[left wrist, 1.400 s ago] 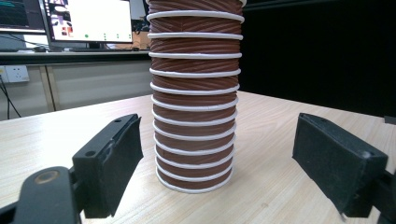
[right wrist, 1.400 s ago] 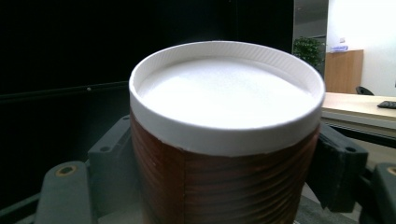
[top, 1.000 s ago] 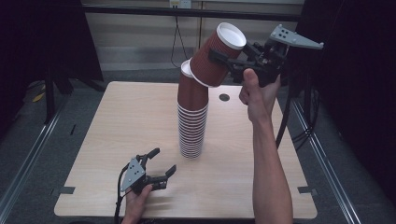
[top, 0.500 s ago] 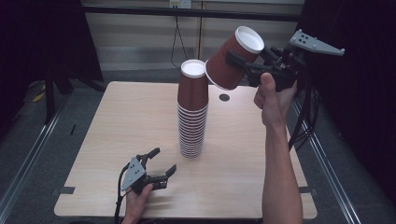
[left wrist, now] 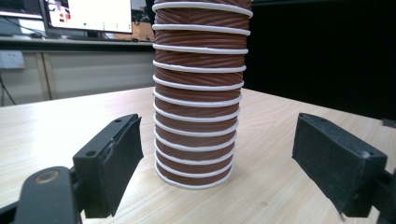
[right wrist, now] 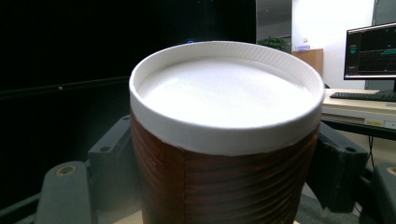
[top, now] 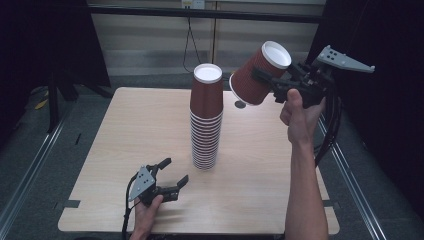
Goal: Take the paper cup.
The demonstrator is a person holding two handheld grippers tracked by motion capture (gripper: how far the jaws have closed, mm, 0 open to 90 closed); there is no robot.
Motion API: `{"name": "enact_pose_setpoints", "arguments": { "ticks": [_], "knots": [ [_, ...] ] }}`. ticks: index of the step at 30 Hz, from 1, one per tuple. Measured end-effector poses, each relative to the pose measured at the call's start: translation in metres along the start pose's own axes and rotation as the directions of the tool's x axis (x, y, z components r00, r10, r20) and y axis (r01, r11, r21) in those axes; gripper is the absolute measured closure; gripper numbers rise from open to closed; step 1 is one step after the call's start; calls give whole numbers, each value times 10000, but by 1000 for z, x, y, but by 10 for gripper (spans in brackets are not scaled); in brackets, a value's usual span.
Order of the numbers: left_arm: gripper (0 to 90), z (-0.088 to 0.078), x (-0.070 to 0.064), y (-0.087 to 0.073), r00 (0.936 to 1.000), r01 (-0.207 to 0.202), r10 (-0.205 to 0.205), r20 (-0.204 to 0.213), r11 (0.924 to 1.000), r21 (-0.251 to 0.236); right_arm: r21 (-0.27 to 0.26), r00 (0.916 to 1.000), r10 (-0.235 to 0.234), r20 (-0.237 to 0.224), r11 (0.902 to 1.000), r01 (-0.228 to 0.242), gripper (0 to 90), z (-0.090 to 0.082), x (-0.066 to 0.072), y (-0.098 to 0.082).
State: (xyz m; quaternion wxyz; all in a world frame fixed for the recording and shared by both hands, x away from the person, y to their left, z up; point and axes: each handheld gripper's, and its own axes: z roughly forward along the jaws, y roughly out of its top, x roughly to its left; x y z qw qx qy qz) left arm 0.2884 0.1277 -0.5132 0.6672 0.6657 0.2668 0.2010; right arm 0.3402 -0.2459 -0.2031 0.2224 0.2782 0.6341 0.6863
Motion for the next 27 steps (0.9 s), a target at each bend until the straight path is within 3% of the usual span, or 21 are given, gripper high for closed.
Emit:
{"name": "enact_pose_setpoints", "arguments": {
  "ticks": [1,5,6,15,17,25,27],
  "knots": [
    [156,0,2,1,9998,-206,205,50,9998,56,35,10000,39,-1,10000,-39,221,-1,0,-2],
    [156,0,1,9,9994,208,-202,292,9996,-183,135,9999,31,98,9999,-33,221,-4,-1,-10],
    [156,1,2,12,9992,-13,19,401,9999,-131,170,9999,35,116,9998,-37,221,-5,-2,-13],
    [158,5,1,32,9939,-363,364,1042,9993,-31,571,9993,156,334,9982,-175,221,-13,-5,-39],
    [158,6,-1,36,9931,-680,678,958,9977,-14,656,9994,299,190,9974,-311,220,-14,-5,-46],
    [175,13,-4,42,9879,-521,457,1485,9979,392,638,9995,271,154,9976,-281,221,-23,1,-69],
    [184,14,-3,42,9887,-524,428,1437,9966,642,712,9996,221,178,9972,-233,221,-24,2,-74]
  ]
}}
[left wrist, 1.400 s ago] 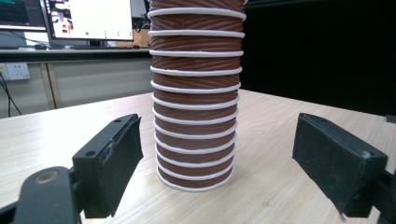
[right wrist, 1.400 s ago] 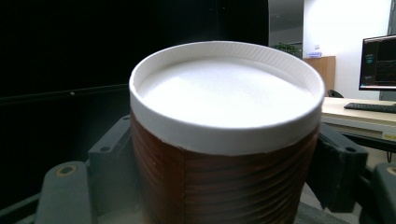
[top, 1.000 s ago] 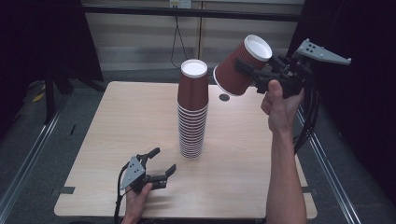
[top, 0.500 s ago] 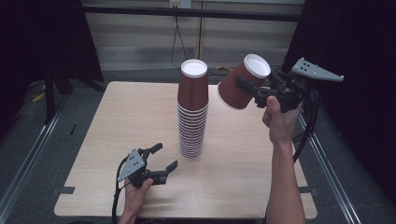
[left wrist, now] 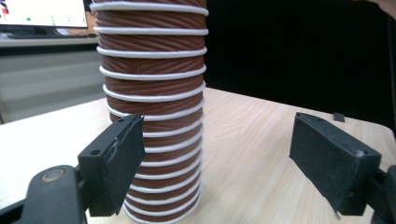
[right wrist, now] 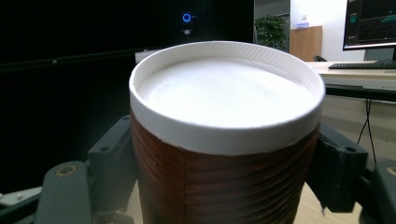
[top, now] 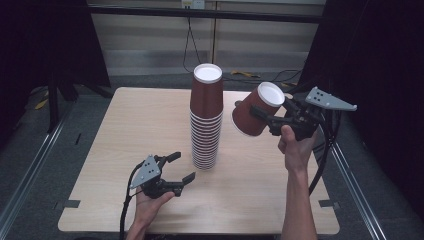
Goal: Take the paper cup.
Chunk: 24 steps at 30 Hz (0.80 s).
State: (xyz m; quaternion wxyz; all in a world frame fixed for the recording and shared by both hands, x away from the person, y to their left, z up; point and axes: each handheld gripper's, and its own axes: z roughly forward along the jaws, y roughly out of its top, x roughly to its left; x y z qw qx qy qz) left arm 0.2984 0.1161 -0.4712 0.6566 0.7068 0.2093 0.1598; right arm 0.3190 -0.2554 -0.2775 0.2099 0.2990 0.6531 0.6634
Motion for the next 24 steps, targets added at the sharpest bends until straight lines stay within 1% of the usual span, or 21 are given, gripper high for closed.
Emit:
{"name": "enact_pose_setpoints", "arguments": {
  "ticks": [1,2,3,4,5,6,7,8,9,10,11,14,15,16,17,18,20,21,24],
  "knots": [
    [200,1,1,-1,10000,28,-26,-89,9998,172,49,10000,36,-51,10000,-36,220,0,0,-3],
    [200,1,1,-3,10000,90,-89,-13,9995,314,100,10000,71,-69,9999,-71,221,-1,0,-6],
    [197,1,1,-4,9998,192,-192,8,9992,362,183,9999,116,-88,9998,-115,221,-1,0,-10],
    [197,2,1,-6,9998,215,-216,52,9993,311,219,9999,116,-103,9997,-114,221,-1,0,-13],
    [198,2,0,-7,9996,257,-261,112,9990,358,271,9999,108,-65,9996,-106,221,-1,0,-16],
    [208,1,0,-6,10000,67,-68,38,9990,432,344,9998,198,-76,9992,-196,221,-1,0,-21],
    [213,2,-1,-6,9999,32,-36,106,9992,389,365,9996,263,-89,9990,-259,221,-1,1,-26],
    [214,2,-2,-6,9997,176,-182,148,9993,340,375,9995,286,-104,9989,-282,221,-1,1,-29],
    [214,2,-2,-4,9995,180,-188,247,9993,340,417,9994,322,-154,9986,-316,221,-1,1,-31],
    [214,2,-2,-3,9996,138,-146,252,9994,314,548,9991,369,-206,9979,-357,221,1,2,-35],
    [214,2,-2,-2,9995,196,-201,260,9996,188,632,9992,331,-217,9975,-316,221,2,2,-37],
    [201,2,-1,3,9997,101,-103,234,9999,91,782,9989,389,-245,9963,-368,221,4,4,-44],
    [201,2,-1,6,9995,148,-149,284,9999,38,833,9990,371,-231,9959,-350,221,4,5,-47],
    [200,2,-1,8,9996,20,-23,287,10000,97,830,9989,409,-248,9958,-387,221,4,6,-49],
    [200,3,-1,9,9995,16,-18,300,10000,40,825,9986,450,-283,9957,-426,221,3,6,-52],
    [200,2,-1,10,9993,-21,16,380,9999,126,831,9986,461,-271,9956,-437,221,3,7,-54],
    [200,4,-2,11,9988,27,-27,494,10000,5,817,9979,560,-331,9952,-531,221,1,8,-59],
    [199,5,-2,12,9984,-27,25,570,10000,38,848,9977,583,-360,9949,-551,221,1,9,-62],
    [194,6,-3,15,9979,-232,227,606,9997,78,954,9966,709,-421,9932,-666,221,2,11,-72]
  ]
}}
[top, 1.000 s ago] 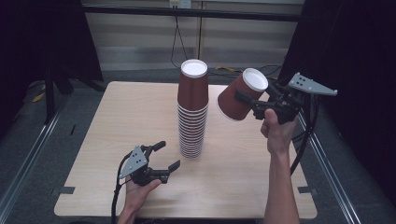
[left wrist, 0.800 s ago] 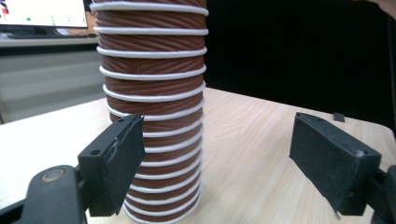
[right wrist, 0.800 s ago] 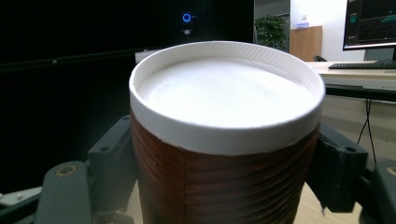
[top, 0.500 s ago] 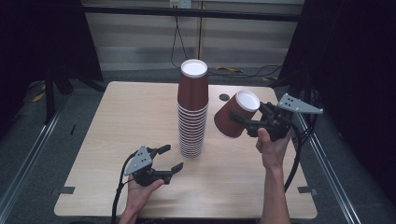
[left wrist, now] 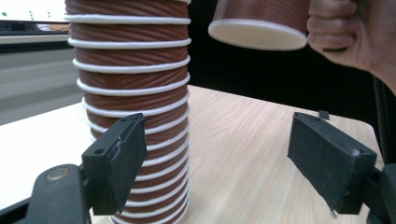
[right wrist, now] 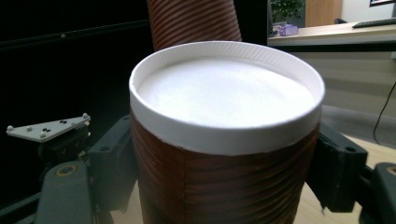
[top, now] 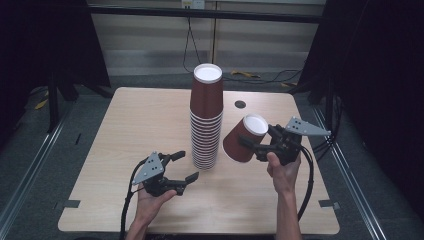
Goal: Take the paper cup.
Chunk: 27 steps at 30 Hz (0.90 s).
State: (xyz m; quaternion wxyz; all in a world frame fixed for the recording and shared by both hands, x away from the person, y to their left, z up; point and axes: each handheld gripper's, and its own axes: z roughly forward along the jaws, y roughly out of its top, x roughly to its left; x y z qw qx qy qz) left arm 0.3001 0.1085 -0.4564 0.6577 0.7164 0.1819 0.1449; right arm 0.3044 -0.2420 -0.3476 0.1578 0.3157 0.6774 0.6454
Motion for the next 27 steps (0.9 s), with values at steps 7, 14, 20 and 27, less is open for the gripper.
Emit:
{"name": "enact_pose_setpoints", "arguments": {
  "ticks": [7,14,20,27],
  "knots": [
    [182,8,-3,3,9987,153,-163,482,9997,213,160,9997,157,-194,9998,-154,222,5,4,-18],
    [163,15,-11,-1,9972,119,-137,735,9996,253,519,9986,277,-442,9983,-254,222,18,11,-36],
    [157,16,-14,2,9963,-106,99,849,9999,76,976,9980,263,-571,9950,-206,223,30,18,-46],
    [156,19,-17,-2,9935,-103,80,1132,9997,199,1092,9965,343,-760,9937,-259,223,40,26,-57]
  ]
}}
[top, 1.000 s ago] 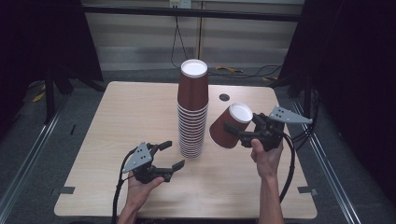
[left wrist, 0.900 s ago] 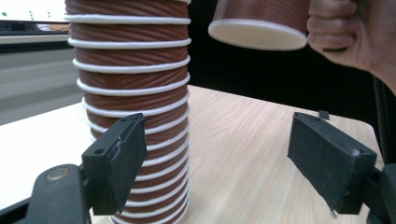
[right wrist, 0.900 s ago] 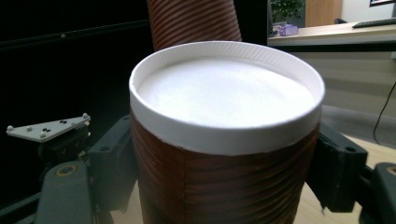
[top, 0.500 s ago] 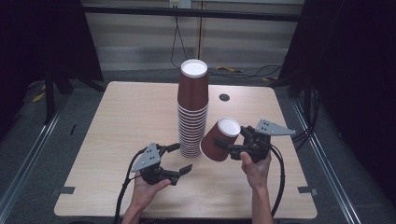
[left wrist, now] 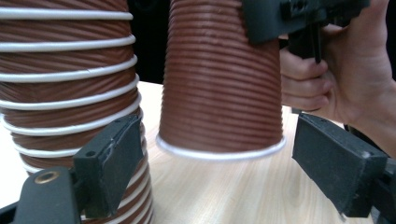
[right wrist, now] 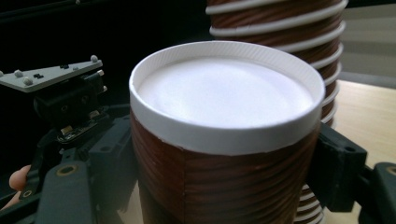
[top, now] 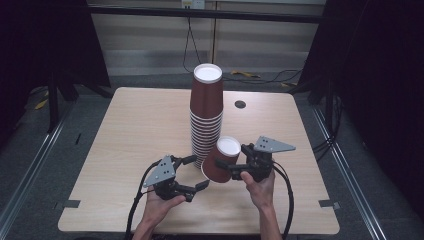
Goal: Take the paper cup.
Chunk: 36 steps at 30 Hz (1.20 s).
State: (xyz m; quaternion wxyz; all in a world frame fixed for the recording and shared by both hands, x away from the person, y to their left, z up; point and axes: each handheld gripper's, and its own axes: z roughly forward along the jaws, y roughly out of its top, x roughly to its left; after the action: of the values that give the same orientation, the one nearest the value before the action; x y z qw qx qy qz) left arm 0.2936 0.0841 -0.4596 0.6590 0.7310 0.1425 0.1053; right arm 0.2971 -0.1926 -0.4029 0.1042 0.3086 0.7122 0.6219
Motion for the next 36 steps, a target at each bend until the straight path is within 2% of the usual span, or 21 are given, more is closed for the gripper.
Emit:
{"name": "enact_pose_setpoints", "arguments": {
  "ticks": [6,8,12,16,23,28,36],
  "knots": [
    [154,5,-2,-4,10000,-32,32,-3,10000,81,75,10000,61,-47,10000,-61,224,5,1,-8],
    [154,6,-2,-5,10000,93,-93,3,9999,78,55,9999,96,-115,9999,-96,225,6,2,-10],
    [155,10,-2,-8,9999,120,-122,75,9996,265,92,9997,201,-168,9998,-199,225,7,2,-14],
    [155,13,-3,-9,9998,142,-145,126,9996,251,205,9994,262,-237,9995,-257,226,11,4,-18],
    [106,17,-1,-11,9995,244,-249,214,9994,242,223,9987,287,-431,9994,-277,227,17,7,-19],
    [96,18,0,-11,9994,264,-267,238,9996,141,119,9977,328,-601,9994,-321,227,20,8,-19],
    [72,25,2,-13,9986,385,-393,341,9990,232,226,9969,307,-730,9993,-292,227,26,10,-20]
  ]
}}
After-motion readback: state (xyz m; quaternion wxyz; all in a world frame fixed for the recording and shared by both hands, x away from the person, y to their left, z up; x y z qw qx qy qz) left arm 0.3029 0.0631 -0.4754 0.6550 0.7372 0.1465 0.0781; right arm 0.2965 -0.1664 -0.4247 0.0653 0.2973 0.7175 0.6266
